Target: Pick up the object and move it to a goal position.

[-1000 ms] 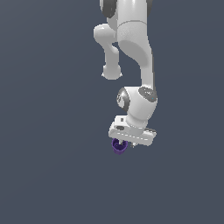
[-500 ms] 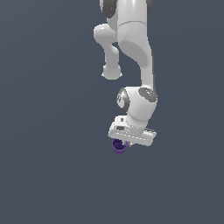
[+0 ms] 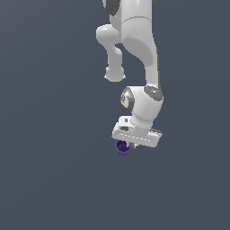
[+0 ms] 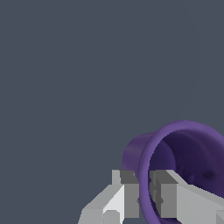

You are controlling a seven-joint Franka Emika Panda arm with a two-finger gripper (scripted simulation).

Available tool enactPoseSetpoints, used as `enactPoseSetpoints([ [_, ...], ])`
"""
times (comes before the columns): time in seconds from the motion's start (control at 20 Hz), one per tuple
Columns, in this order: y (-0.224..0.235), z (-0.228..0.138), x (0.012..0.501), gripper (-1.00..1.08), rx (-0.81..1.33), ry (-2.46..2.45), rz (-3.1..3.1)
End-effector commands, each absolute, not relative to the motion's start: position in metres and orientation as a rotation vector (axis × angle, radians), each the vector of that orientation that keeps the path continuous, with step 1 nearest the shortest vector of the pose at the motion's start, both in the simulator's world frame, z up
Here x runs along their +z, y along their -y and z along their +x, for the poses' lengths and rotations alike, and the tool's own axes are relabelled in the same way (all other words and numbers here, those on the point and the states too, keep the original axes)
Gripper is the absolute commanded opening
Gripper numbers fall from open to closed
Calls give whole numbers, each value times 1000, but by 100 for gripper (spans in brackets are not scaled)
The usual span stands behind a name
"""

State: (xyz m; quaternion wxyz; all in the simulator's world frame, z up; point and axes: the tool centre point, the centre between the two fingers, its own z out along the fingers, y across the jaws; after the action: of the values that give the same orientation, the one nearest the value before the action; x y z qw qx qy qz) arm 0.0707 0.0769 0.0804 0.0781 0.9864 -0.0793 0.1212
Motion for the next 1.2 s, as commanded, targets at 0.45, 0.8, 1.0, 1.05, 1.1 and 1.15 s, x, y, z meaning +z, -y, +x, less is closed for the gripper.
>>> enactPoseSetpoints([
  [0.45,-99,38,150,-100,367,238,2955],
  [0.8,-117,10,210,-100,367,238,2955],
  [1.0,-126,-2,238,-100,367,238,2954],
  [1.05,-128,-4,243,-100,367,238,2954],
  [1.1,-129,-7,249,-100,367,238,2954],
  [1.15,-131,-9,253,-100,367,238,2954],
])
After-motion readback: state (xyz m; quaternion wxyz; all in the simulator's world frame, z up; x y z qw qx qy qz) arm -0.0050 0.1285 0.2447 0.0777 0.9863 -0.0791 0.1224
